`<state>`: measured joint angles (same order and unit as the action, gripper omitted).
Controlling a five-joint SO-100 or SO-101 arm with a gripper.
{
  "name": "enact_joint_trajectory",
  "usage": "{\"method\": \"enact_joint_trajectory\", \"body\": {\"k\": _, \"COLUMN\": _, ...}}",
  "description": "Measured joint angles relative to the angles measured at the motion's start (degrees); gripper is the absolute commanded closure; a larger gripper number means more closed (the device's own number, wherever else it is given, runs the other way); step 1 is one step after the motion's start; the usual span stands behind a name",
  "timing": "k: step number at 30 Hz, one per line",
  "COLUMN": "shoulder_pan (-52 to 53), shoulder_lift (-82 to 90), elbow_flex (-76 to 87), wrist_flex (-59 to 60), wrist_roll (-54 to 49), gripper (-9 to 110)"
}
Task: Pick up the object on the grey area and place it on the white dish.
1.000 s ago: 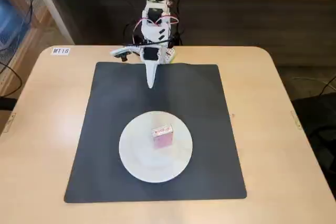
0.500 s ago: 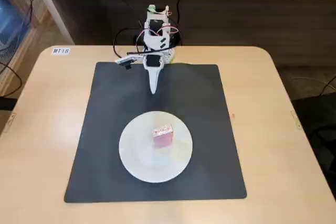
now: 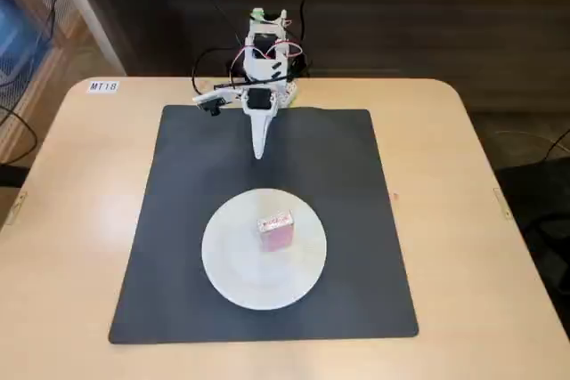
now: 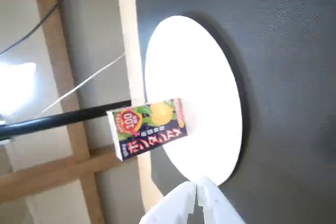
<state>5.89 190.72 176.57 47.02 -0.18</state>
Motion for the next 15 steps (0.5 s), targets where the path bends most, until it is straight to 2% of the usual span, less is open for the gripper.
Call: {"method": "enact_joint_trajectory", "body": {"k": 15, "shoulder_pan": -2.02, "shoulder_lift": 0.0, "elbow_flex": 0.0, "wrist_flex": 3.34, "wrist_roll": -1.49, "gripper": 102}}
